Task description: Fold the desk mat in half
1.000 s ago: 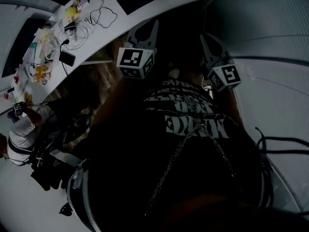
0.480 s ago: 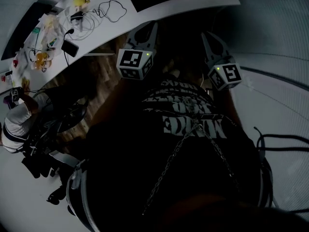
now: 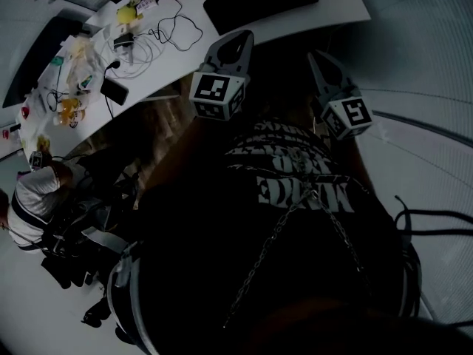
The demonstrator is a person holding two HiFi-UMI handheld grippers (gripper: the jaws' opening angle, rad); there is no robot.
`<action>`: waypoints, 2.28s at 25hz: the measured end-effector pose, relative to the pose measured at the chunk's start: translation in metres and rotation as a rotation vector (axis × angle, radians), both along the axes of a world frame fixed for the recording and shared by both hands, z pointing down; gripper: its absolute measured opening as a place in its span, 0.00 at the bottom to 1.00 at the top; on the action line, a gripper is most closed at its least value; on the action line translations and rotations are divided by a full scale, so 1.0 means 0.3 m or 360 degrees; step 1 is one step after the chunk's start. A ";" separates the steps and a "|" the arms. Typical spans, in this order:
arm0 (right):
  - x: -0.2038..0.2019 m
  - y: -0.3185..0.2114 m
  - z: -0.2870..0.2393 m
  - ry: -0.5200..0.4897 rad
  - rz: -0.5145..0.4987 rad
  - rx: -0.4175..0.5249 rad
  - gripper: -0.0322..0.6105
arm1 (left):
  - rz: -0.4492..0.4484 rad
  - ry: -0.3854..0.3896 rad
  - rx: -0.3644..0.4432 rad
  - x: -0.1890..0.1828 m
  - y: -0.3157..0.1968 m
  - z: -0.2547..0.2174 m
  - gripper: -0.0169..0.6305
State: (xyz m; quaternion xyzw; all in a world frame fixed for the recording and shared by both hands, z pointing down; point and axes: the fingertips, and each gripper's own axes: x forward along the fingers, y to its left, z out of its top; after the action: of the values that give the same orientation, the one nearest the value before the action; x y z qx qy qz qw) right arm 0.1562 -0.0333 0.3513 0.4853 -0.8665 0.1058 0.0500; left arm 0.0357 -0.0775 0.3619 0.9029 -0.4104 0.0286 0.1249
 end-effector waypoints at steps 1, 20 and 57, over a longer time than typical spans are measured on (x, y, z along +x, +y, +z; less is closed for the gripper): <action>-0.010 -0.025 0.030 -0.0001 0.0008 0.0003 0.05 | 0.0008 -0.0003 0.0008 -0.008 -0.025 0.026 0.04; -0.253 -0.307 0.135 0.0070 0.0032 0.0021 0.05 | 0.0122 -0.0003 -0.0052 -0.204 -0.290 0.184 0.04; 0.063 -0.800 0.216 -0.0062 -0.0689 -0.0066 0.05 | -0.0405 -0.0160 -0.0166 0.145 -0.671 0.252 0.04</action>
State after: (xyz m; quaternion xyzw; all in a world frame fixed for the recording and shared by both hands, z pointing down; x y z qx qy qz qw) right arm 0.1751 -0.2732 0.4161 0.2846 -0.9490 0.1197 0.0646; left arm 0.0792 -0.2787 0.4374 0.8333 -0.5252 0.0790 0.1534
